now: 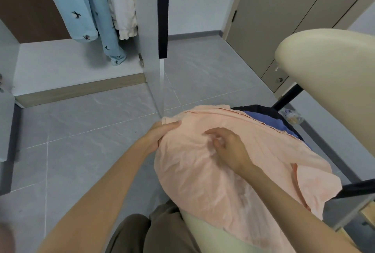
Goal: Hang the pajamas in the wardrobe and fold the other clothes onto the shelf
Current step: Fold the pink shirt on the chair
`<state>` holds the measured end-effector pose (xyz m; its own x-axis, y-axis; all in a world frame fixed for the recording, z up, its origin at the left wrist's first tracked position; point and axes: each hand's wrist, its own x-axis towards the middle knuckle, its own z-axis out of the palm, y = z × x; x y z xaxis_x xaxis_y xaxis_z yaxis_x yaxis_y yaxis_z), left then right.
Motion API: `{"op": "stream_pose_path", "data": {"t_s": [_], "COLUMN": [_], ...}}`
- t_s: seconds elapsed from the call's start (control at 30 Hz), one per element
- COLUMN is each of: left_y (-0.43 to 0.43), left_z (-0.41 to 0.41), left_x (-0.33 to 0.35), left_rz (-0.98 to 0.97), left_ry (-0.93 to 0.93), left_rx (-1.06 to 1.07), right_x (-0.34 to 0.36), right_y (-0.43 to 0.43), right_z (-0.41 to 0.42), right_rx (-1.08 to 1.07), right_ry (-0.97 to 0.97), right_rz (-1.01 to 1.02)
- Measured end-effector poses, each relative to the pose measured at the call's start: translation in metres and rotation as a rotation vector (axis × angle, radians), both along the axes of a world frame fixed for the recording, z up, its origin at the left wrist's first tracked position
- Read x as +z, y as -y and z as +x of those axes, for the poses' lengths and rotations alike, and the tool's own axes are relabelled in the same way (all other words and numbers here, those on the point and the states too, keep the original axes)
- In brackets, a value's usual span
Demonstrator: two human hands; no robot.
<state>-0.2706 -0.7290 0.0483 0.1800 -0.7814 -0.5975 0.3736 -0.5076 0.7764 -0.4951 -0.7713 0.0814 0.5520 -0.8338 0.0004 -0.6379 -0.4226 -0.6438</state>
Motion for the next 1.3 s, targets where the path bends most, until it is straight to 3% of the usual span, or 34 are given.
{"op": "stream_pose_path", "data": {"t_s": [0.13, 0.23, 0.33, 0.43, 0.5, 0.6, 0.73, 0.83, 1.0, 1.07, 1.17, 1.23, 1.3], "left_y": [-0.001, -0.007, -0.016, -0.030, -0.039, -0.050, -0.057, -0.059, -0.062, -0.062, -0.066, -0.068, -0.070], "left_z": [-0.008, -0.022, -0.038, -0.058, -0.072, -0.089, -0.097, -0.094, -0.084, -0.081, -0.074, -0.068, -0.061], "left_x": [0.012, 0.022, 0.022, 0.019, 0.016, 0.014, 0.016, 0.014, 0.016, 0.016, 0.015, 0.015, 0.014], "left_rz": [-0.112, -0.306, -0.495, -0.521, -0.527, -0.552, -0.590, -0.569, -0.434, -0.406, -0.390, -0.359, -0.352], "left_ry": [0.199, 0.597, 0.828, 0.796, 0.875, 1.147, 1.291, 1.437, 1.478, 1.479, 1.451, 1.414, 1.410], "left_rx": [0.140, 0.137, -0.109, -0.466, -0.676, -0.826, -0.875, -0.829, -0.718, -0.696, -0.599, -0.487, -0.399], "right_x": [0.011, 0.019, 0.026, 0.030, 0.031, 0.032, 0.031, 0.034, 0.037, 0.033, 0.024, 0.023, 0.027], "right_y": [0.008, 0.010, 0.012, 0.013, 0.012, 0.005, -0.005, -0.008, -0.006, -0.006, -0.004, -0.002, -0.002], "right_z": [-0.008, -0.013, -0.019, -0.031, -0.039, -0.047, -0.046, -0.038, -0.021, -0.017, -0.018, -0.019, -0.018], "right_rx": [-0.046, -0.124, -0.307, -0.521, -0.600, -0.583, -0.469, -0.341, -0.091, -0.060, -0.089, -0.206, -0.365], "right_ry": [0.042, 0.096, 0.246, 0.350, 0.338, 0.348, 0.283, 0.252, 0.033, -0.084, -0.261, -0.180, 0.092], "right_rz": [-0.055, -0.083, -0.031, 0.081, 0.169, 0.281, 0.367, 0.354, 0.340, 0.428, 0.327, 0.251, 0.325]}}
